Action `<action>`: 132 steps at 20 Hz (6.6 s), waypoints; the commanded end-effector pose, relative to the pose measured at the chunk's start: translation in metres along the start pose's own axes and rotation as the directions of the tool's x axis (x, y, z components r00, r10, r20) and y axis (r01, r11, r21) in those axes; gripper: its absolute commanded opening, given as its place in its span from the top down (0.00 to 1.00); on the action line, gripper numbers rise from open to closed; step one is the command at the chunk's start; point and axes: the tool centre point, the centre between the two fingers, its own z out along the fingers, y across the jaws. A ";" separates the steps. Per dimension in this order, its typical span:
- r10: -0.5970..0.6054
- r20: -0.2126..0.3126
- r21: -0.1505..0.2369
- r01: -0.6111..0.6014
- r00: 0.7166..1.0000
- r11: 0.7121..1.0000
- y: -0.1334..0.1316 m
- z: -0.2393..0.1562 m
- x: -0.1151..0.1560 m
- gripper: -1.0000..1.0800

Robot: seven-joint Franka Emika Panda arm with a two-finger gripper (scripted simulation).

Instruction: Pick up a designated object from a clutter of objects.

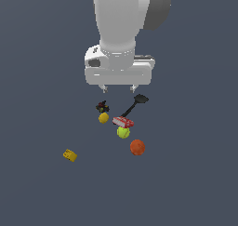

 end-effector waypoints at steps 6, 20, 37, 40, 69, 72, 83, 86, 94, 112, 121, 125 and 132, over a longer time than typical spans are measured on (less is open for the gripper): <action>-0.005 0.003 -0.013 0.005 1.000 1.000 0.011 -0.003 -0.003 0.04; 0.004 0.002 -0.025 -0.004 1.000 1.000 0.013 0.009 0.008 0.04; 0.086 -0.023 -0.023 -0.087 0.996 0.996 -0.047 0.124 0.085 0.04; 0.102 -0.027 -0.020 -0.102 0.994 0.995 -0.059 0.149 0.095 0.04; 0.138 -0.036 -0.012 -0.138 0.990 0.990 -0.087 0.256 0.112 0.04; 0.138 -0.036 -0.012 -0.138 0.990 0.990 -0.087 0.259 0.113 0.04; 0.138 -0.036 -0.012 -0.138 0.990 0.990 -0.088 0.259 0.113 1.00; 0.137 -0.035 -0.011 -0.138 0.990 0.990 -0.087 0.258 0.112 1.00; 0.137 -0.035 -0.011 -0.138 0.990 0.990 -0.079 0.242 0.101 1.00; 0.138 -0.036 -0.011 -0.138 0.990 0.990 -0.021 0.134 0.028 1.00; 0.138 -0.035 -0.010 -0.138 0.990 0.990 0.014 0.067 -0.016 1.00; 0.138 -0.035 -0.008 -0.138 0.990 0.990 0.031 0.035 -0.037 1.00; 0.138 -0.035 -0.008 -0.138 0.990 0.990 0.061 -0.023 -0.073 1.00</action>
